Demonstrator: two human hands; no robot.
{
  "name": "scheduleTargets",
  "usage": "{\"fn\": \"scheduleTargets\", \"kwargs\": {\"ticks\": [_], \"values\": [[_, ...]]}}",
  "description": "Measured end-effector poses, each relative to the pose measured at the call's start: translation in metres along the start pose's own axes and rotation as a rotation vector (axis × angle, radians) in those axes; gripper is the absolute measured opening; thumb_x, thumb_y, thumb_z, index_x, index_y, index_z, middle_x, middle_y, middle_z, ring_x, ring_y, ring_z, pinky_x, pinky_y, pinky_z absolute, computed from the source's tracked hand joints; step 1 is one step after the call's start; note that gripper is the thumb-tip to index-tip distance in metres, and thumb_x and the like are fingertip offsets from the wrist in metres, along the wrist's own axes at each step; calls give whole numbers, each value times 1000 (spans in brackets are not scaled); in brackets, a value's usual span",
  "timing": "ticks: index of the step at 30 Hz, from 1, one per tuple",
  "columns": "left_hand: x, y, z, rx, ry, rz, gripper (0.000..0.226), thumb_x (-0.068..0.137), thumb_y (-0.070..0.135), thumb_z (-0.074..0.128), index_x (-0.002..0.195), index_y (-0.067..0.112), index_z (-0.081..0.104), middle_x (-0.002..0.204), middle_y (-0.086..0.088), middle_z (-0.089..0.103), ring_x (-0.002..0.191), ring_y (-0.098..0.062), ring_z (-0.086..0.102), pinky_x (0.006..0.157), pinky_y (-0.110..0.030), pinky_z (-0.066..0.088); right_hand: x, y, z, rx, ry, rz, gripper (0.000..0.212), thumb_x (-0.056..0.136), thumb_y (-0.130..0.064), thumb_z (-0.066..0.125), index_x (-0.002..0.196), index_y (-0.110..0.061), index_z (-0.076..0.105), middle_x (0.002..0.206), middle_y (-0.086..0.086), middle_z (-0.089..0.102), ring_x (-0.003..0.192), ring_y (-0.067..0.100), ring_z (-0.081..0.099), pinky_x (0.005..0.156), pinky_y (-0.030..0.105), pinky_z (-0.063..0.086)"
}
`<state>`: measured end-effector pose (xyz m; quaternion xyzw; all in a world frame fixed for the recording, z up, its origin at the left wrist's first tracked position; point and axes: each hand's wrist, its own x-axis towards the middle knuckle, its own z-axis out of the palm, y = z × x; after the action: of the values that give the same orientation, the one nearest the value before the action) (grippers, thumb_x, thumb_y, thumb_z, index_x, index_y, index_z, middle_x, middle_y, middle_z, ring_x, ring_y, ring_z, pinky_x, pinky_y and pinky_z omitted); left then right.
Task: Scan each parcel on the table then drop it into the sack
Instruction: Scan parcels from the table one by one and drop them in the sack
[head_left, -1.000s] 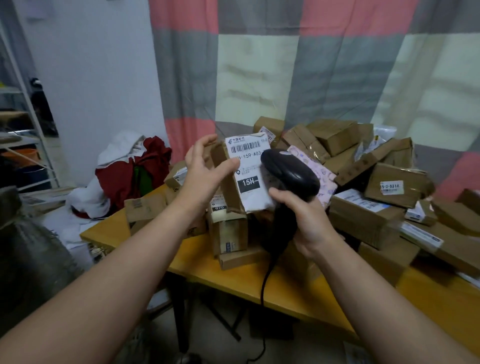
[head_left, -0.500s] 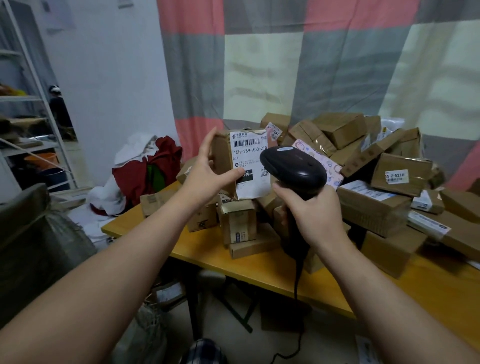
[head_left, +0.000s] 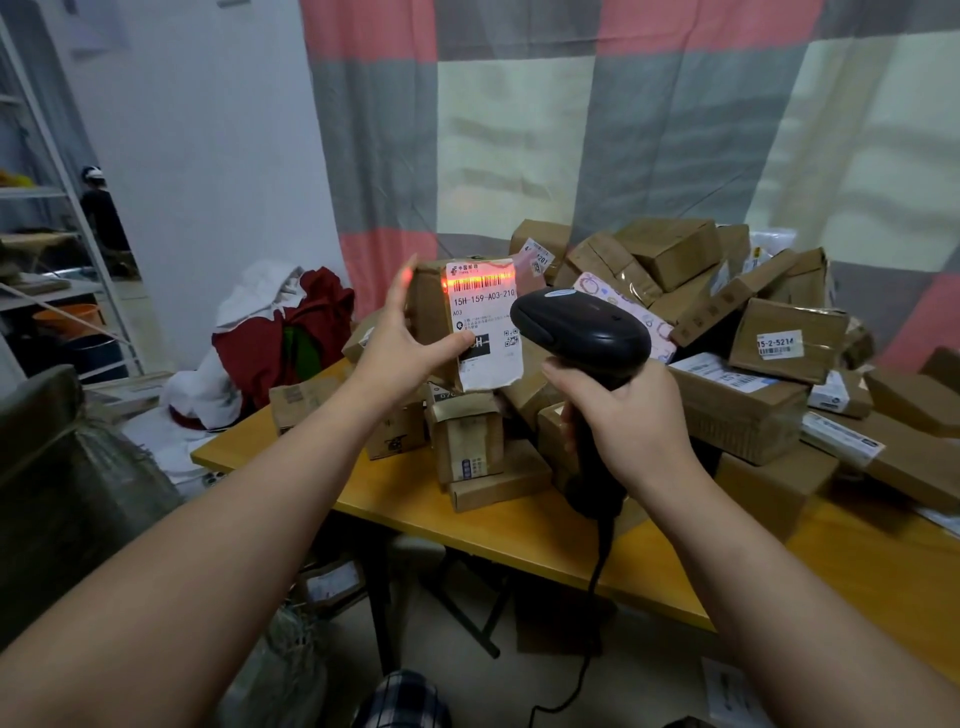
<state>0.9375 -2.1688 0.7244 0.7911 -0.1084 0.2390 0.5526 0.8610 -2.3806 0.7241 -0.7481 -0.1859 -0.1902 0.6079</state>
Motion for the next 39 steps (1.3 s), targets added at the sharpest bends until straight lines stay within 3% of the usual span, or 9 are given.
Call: {"fn": "scheduleTargets", "kwargs": {"ticks": [7, 12, 18, 22, 25, 29, 33, 36, 39], "values": [[2, -4, 1, 10, 53, 38, 96, 80, 16, 77, 149, 37, 15, 142, -5, 44, 110, -7, 50, 64, 0, 44, 1, 4, 2, 52, 19, -5, 21, 85, -21, 70, 70, -7, 66, 55, 9, 60, 50, 20, 60, 55, 37, 51], [-10, -2, -6, -23, 117, 91, 98, 78, 22, 79, 148, 41, 14, 147, -5, 38, 129, -16, 44, 87, -8, 47, 0, 3, 14, 138, -7, -20, 18, 79, -24, 72, 71, -9, 66, 54, 10, 58, 50, 24, 58, 56, 45, 51], [-78, -10, -42, -24, 192, 170, 106, 75, 20, 80, 147, 40, 6, 149, -4, 31, 134, -11, 41, 105, -27, 44, -15, 4, 61, 185, -203, -97, 11, 74, -24, 75, 81, -25, 67, 64, -13, 66, 66, 5, 64, 66, 24, 48], [-143, -52, -89, -18, 288, 7, 114, 69, 31, 85, 143, 49, 1, 146, -3, 32, 131, -10, 46, 103, -31, 46, -52, 33, 118, 235, -384, 1, 39, 73, -2, 80, 91, -32, 63, 79, -24, 69, 84, -12, 63, 72, 5, 45], [-200, -95, -127, 35, 421, -136, 110, 69, 20, 80, 143, 42, 2, 145, 0, 32, 129, -1, 45, 102, -22, 45, -87, 68, 171, 176, -543, 135, 40, 74, -5, 80, 94, -35, 62, 84, -26, 68, 86, -16, 61, 74, 6, 45], [-266, -163, -174, 155, 574, -359, 108, 65, 36, 81, 142, 46, 6, 151, -5, 27, 136, -10, 39, 110, -26, 38, -118, 118, 231, 87, -658, 226, 42, 78, -3, 77, 95, -37, 59, 86, -23, 67, 87, -8, 62, 74, 5, 46], [-315, -238, -202, 307, 638, -677, 122, 57, 50, 87, 148, 38, 7, 149, -12, 29, 137, -21, 36, 116, -41, 27, -129, 163, 280, -81, -804, 281, 21, 80, -1, 73, 98, -4, 63, 93, 14, 67, 88, 26, 62, 80, 33, 52], [-326, -280, -206, 387, 560, -887, 118, 68, 32, 86, 152, 30, 2, 149, -13, 24, 135, -27, 33, 110, -37, 29, -131, 184, 314, -129, -905, 291, 28, 77, -17, 75, 102, -16, 63, 98, 11, 66, 94, 28, 61, 85, 46, 51], [-323, -323, -211, 528, 382, -1045, 118, 70, 43, 82, 152, 31, -2, 146, -16, 25, 131, -34, 36, 108, -44, 34, -132, 206, 343, -212, -991, 221, 28, 80, -15, 75, 104, -7, 63, 101, 12, 66, 97, 26, 61, 85, 42, 52]]}}
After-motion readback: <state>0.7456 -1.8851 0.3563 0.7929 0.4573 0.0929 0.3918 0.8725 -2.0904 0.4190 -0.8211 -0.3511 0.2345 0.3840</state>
